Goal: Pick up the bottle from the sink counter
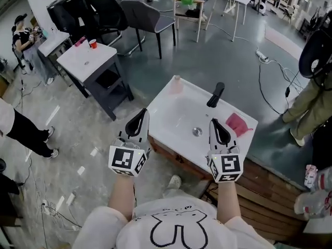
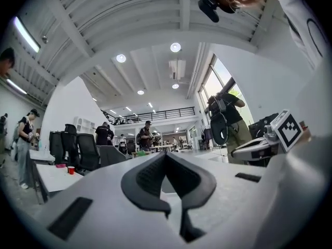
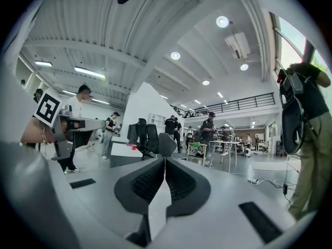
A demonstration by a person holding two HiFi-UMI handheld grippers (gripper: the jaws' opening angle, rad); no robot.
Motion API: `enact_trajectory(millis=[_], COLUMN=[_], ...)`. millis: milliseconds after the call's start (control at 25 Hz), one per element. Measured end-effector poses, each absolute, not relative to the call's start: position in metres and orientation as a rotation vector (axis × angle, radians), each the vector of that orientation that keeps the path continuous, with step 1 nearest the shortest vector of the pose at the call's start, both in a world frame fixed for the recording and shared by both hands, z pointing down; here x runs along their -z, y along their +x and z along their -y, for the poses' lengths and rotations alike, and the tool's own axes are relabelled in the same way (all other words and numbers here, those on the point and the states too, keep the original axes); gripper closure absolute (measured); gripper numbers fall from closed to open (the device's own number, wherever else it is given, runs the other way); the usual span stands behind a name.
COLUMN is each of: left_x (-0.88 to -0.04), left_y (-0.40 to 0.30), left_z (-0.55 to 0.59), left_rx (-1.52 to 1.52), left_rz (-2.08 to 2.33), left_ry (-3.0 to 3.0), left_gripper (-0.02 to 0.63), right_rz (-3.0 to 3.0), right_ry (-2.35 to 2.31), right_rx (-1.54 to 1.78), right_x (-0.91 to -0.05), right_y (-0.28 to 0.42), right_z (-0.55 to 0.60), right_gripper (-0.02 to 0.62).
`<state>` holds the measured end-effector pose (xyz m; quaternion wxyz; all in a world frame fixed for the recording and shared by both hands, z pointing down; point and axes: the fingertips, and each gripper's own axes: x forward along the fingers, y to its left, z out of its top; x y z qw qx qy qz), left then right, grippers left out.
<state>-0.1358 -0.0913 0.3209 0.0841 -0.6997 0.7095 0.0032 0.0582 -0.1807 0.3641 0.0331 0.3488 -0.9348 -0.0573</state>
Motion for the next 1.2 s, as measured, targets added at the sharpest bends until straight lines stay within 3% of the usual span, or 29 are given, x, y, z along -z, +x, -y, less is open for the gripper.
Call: enact_trajectory(millis=[360,560,680,720,1200], left_x=[-0.344,-0.358,-0.363,-0.365,-0.399], left_y=[-0.163,-0.173,-0.174,-0.175,-0.205], left_z=[0.178,0.204,0.217,0.221,0.299], left_rx=[-0.018,-0.009,0.005,0.015,0.088], left_rz=[-2.103,-2.074,-2.03,-2.021,-1.849], left_ry=[-2.201,-2.269,-2.318,-2.334,-2.53], left_gripper=[0.585,0.401,0.22,0.205,0.206], right_rz=[2.817,2.776,2.76,2.752,2.614], right_ry=[1.136,1.159,1.182,1.194,1.386], right_rx=[0.152,0.149,0.149,0.147,0.064], right_x=[-0.373,-0.379,-0.379,-0.38,-0.398], right_y=[0.039,0.035,0.034,0.033,0.004], right_z=[0.243,0.256,0.26,0.261,0.28], right_gripper=[0.563,0.563,0.563,0.563,0.563])
